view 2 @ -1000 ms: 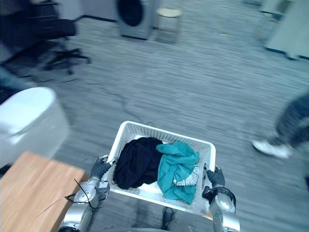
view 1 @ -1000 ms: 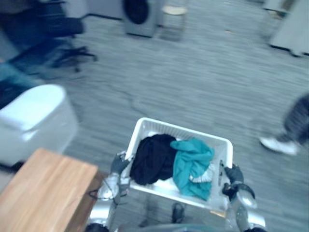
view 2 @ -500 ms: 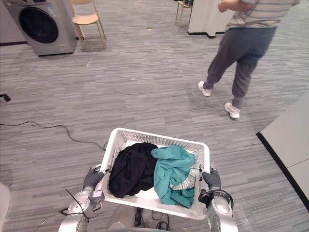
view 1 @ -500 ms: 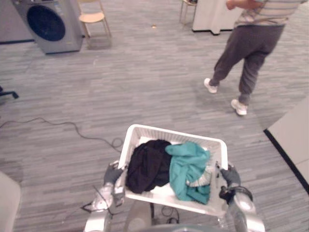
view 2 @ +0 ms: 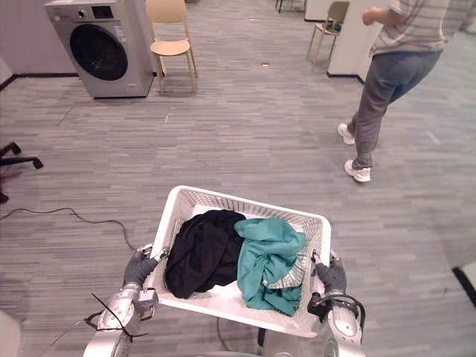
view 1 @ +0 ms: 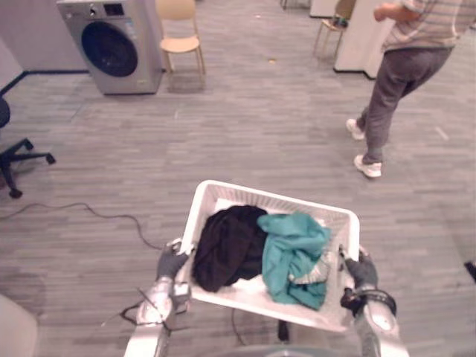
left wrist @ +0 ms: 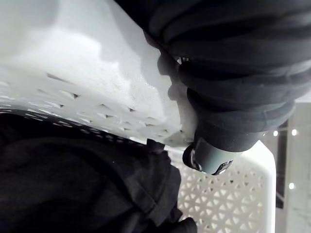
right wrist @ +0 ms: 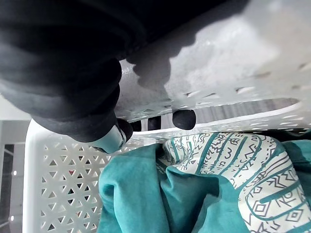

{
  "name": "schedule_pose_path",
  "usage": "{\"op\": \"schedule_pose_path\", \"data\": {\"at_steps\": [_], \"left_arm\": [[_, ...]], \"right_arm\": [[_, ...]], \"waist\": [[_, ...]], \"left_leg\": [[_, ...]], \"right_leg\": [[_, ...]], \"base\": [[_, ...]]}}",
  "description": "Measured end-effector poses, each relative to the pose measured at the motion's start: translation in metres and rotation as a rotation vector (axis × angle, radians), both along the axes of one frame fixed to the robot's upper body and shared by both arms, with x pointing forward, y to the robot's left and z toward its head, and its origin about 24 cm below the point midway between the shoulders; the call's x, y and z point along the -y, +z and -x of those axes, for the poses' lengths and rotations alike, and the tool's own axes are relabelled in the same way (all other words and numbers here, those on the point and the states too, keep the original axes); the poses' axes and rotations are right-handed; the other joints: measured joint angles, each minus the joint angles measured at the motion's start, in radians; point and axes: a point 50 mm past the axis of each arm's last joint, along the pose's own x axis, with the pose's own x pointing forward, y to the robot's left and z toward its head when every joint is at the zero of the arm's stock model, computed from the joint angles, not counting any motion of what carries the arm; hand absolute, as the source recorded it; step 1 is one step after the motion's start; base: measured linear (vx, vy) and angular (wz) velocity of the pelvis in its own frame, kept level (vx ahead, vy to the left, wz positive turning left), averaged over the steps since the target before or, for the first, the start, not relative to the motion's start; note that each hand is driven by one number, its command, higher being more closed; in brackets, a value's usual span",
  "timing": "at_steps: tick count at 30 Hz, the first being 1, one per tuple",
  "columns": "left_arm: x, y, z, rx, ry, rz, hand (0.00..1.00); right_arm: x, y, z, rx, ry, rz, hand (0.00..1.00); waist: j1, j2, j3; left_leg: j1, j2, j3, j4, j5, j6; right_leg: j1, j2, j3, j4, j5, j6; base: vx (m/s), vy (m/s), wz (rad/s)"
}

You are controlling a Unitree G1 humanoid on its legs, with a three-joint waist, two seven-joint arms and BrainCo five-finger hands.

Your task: Pick up the laundry basket with both hands and put the clothes into the washing machine.

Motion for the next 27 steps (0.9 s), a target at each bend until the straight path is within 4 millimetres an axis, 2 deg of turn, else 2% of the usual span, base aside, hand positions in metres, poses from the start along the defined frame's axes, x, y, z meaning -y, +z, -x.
{"op": "schedule_pose_path", "data": {"at_steps": [1,2,3,4,5,6,7,8,9,10,11,12,13,14,15,16,17,18,19,20,21,22,23,24,25,26,27], "left_arm": [[0.000,0.000,0.000,0.001,0.000,-0.002,1.00],[-0.002,0.000,0.000,0.002,0.002,-0.009,1.00],[-0.002,0.000,0.000,0.001,0.008,-0.005,1.00],[0.004,-0.006,0.002,-0.019,0.024,0.024,1.00],[0.005,-0.008,0.004,-0.030,0.036,0.035,1.00],[0.004,-0.011,0.005,-0.040,0.056,0.047,1.00],[0.001,-0.013,0.008,-0.051,0.081,0.054,1.00],[-0.004,-0.016,0.014,-0.066,0.106,0.054,1.00],[-0.005,-0.015,0.014,-0.062,0.104,0.052,1.00],[-0.009,-0.018,0.020,-0.080,0.109,0.041,1.00],[-0.012,-0.022,0.027,-0.102,0.121,0.038,1.00],[-0.012,-0.022,0.028,-0.104,0.125,0.040,1.00],[-0.012,-0.021,0.028,-0.097,0.126,0.042,1.00],[-0.011,-0.020,0.027,-0.083,0.126,0.046,1.00],[-0.009,-0.020,0.027,-0.079,0.126,0.051,1.00],[-0.010,-0.024,0.029,-0.092,0.134,0.050,1.00],[-0.012,-0.024,0.025,-0.100,0.144,0.036,1.00],[-0.014,-0.022,0.024,-0.094,0.149,0.027,1.00],[-0.014,-0.022,0.028,-0.096,0.159,0.034,1.00],[-0.013,-0.020,0.030,-0.089,0.157,0.032,1.00],[-0.014,-0.016,0.029,-0.078,0.136,0.016,1.00],[-0.015,-0.014,0.031,-0.074,0.132,0.004,1.00],[-0.020,-0.011,0.032,-0.071,0.141,-0.022,1.00],[-0.020,-0.012,0.033,-0.080,0.137,-0.024,1.00],[-0.018,-0.013,0.033,-0.085,0.131,-0.022,1.00],[-0.016,-0.012,0.032,-0.081,0.121,-0.017,1.00],[-0.015,-0.007,0.029,-0.058,0.118,-0.016,1.00]], "right_arm": [[0.000,0.000,0.000,0.002,-0.005,0.000,1.00],[-0.002,0.001,-0.001,0.004,-0.007,0.001,1.00],[-0.001,0.001,-0.002,0.007,-0.005,0.005,1.00],[0.003,-0.001,-0.003,-0.008,0.001,0.025,1.00],[0.005,-0.001,-0.004,-0.014,0.012,0.040,1.00],[0.005,0.002,-0.006,-0.007,0.043,0.062,1.00],[0.001,0.004,-0.012,0.001,0.067,0.063,1.00],[-0.005,0.002,-0.014,-0.002,0.084,0.054,1.00],[-0.006,0.000,-0.013,-0.011,0.081,0.047,1.00],[-0.009,-0.007,-0.012,-0.037,0.076,0.030,1.00],[-0.010,-0.010,-0.012,-0.055,0.087,0.031,1.00],[-0.010,-0.010,-0.012,-0.055,0.091,0.034,1.00],[-0.010,-0.009,-0.015,-0.049,0.093,0.037,1.00],[-0.009,-0.008,-0.020,-0.044,0.098,0.043,1.00],[-0.007,-0.008,-0.021,-0.041,0.100,0.052,1.00],[-0.008,-0.015,-0.024,-0.061,0.095,0.042,1.00],[-0.010,-0.020,-0.028,-0.078,0.093,0.034,1.00],[-0.012,-0.016,-0.032,-0.061,0.107,0.042,1.00],[-0.013,-0.015,-0.034,-0.057,0.116,0.049,1.00],[-0.015,-0.017,-0.032,-0.064,0.118,0.046,1.00],[-0.015,-0.020,-0.025,-0.069,0.108,0.035,1.00],[-0.016,-0.021,-0.023,-0.066,0.111,0.033,1.00],[-0.022,-0.022,-0.023,-0.064,0.109,0.008,1.00],[-0.022,-0.023,-0.020,-0.072,0.106,0.006,1.00],[-0.022,-0.024,-0.019,-0.075,0.103,0.004,1.00],[-0.019,-0.021,-0.018,-0.067,0.102,0.017,1.00],[-0.018,-0.015,-0.019,-0.038,0.099,0.022,1.00]], "waist": [[0.002,-0.007,-0.012],[-0.003,-0.022,-0.033],[-0.015,-0.023,-0.032],[-0.039,0.014,-0.029],[-0.036,0.039,-0.030],[-0.031,0.089,-0.024],[-0.004,0.107,-0.015],[0.039,0.123,0.002],[0.042,0.129,0.017],[0.052,0.108,0.035],[0.076,0.080,0.038],[0.095,0.075,0.040],[0.107,0.064,0.040],[0.107,0.053,0.032],[0.114,0.059,0.023],[0.108,0.025,0.013],[0.088,0.002,-0.003],[0.097,-0.011,-0.001],[0.106,-0.019,0.000],[0.115,-0.020,0.007],[0.110,-0.031,0.009],[0.115,-0.020,0.011],[0.104,-0.074,0.010],[0.084,-0.061,0.019],[0.071,-0.052,0.024],[0.067,-0.020,0.030],[0.058,-0.005,0.037]], "left_leg": [[0.014,0.009,-0.004,-0.011,-0.009,-0.016],[0.044,0.008,-0.025,-0.007,-0.020,-0.037],[0.063,0.010,-0.045,0.009,-0.029,-0.051],[0.058,0.042,-0.068,0.171,-0.056,-0.099],[0.016,0.056,-0.052,0.302,-0.048,-0.111],[-0.120,0.078,0.016,0.616,0.075,-0.209],[-0.215,0.103,0.100,0.787,0.336,-0.223],[-0.330,0.155,0.168,0.998,0.435,-0.202],[-0.392,0.189,0.177,1.101,0.400,-0.168],[-0.496,0.241,0.192,1.193,0.308,-0.127],[-0.591,0.284,0.203,1.169,0.225,-0.125],[-0.632,0.303,0.201,1.140,0.191,-0.134],[-0.727,0.340,0.203,0.988,0.129,-0.163],[-0.749,0.357,0.207,0.697,0.133,-0.190],[-0.727,0.359,0.204,0.477,0.162,-0.233],[-0.695,0.321,0.247,0.400,0.230,-0.159],[-0.694,0.294,0.262,0.429,0.188,-0.132],[-0.670,0.279,0.291,0.483,0.123,-0.087],[-0.638,0.271,0.315,0.531,0.080,-0.066],[-0.643,0.274,0.318,0.685,0.083,-0.056],[-0.611,0.248,0.303,0.645,0.047,-0.078],[-0.539,0.231,0.304,0.548,-0.021,-0.069],[-0.426,0.160,0.311,0.488,-0.062,-0.052],[-0.346,0.142,0.302,0.435,-0.070,-0.042],[-0.290,0.139,0.299,0.390,-0.070,-0.042],[-0.180,0.141,0.294,0.291,-0.067,-0.047],[-0.099,0.142,0.285,0.215,-0.058,-0.063]], "right_leg": [[-0.002,0.023,-0.002,-0.117,0.040,-0.006],[-0.011,0.043,-0.007,-0.278,0.113,-0.018],[-0.009,0.046,-0.018,-0.280,0.156,-0.055],[0.024,0.069,-0.055,-0.217,0.189,-0.145],[0.044,0.081,-0.086,-0.202,0.174,-0.168],[0.093,0.101,-0.108,-0.207,0.100,-0.218],[0.136,0.141,-0.037,-0.227,0.043,-0.204],[0.222,0.169,0.031,-0.285,0.024,-0.184],[0.281,0.177,0.048,-0.318,0.013,-0.178],[0.384,0.170,0.105,-0.377,-0.015,-0.149],[0.470,0.136,0.165,-0.435,-0.037,-0.117],[0.505,0.119,0.184,-0.457,-0.048,-0.101],[0.569,0.072,0.223,-0.506,-0.080,-0.056],[0.607,0.018,0.243,-0.517,-0.128,-0.011],[0.627,0.003,0.257,-0.518,-0.155,0.017],[0.681,-0.057,0.325,-0.522,-0.189,0.043],[0.679,-0.056,0.362,-0.493,-0.162,0.060],[0.664,-0.051,0.356,-0.414,-0.046,0.062],[0.652,-0.074,0.333,-0.322,-0.017,0.072],[0.623,-0.086,0.338,-0.152,0.081,0.128],[0.558,-0.099,0.336,0.050,0.187,0.213],[0.492,-0.105,0.328,0.213,0.230,0.229],[0.343,-0.145,0.317,0.538,0.230,0.205],[0.284,-0.140,0.265,0.617,0.203,0.161],[0.251,-0.136,0.224,0.626,0.174,0.126],[0.182,-0.118,0.135,0.574,0.095,0.083],[0.124,-0.122,0.027,0.446,0.040,0.051]], "base": [[0.63,0.017,0.59],[0.54,-0.009,0.54],[0.91,-0.044,0.81],[0.65,-0.041,0.50],[0.97,-0.001,0.16],[0.63,0.056,-0.66],[0.94,0.117,-1.34],[0.62,0.141,-1.30],[0.79,0.202,-1.11],[0.80,0.239,-0.86],[0.82,0.257,-0.96],[0.83,0.332,-1.04],[0.98,0.501,-0.84],[0.98,0.524,-0.83],[1.02,0.579,-0.54],[0.73,0.392,-0.18],[0.90,0.424,-0.13],[0.87,0.331,-0.26],[1.01,0.402,-0.40],[0.85,0.430,-0.24],[0.55,0.332,-0.11],[0.47,0.270,-0.12],[0.57,0.152,0.01],[0.66,0.166,0.14],[0.69,0.157,0.19],[0.68,0.204,0.08],[0.69,0.193,0.10]]}}
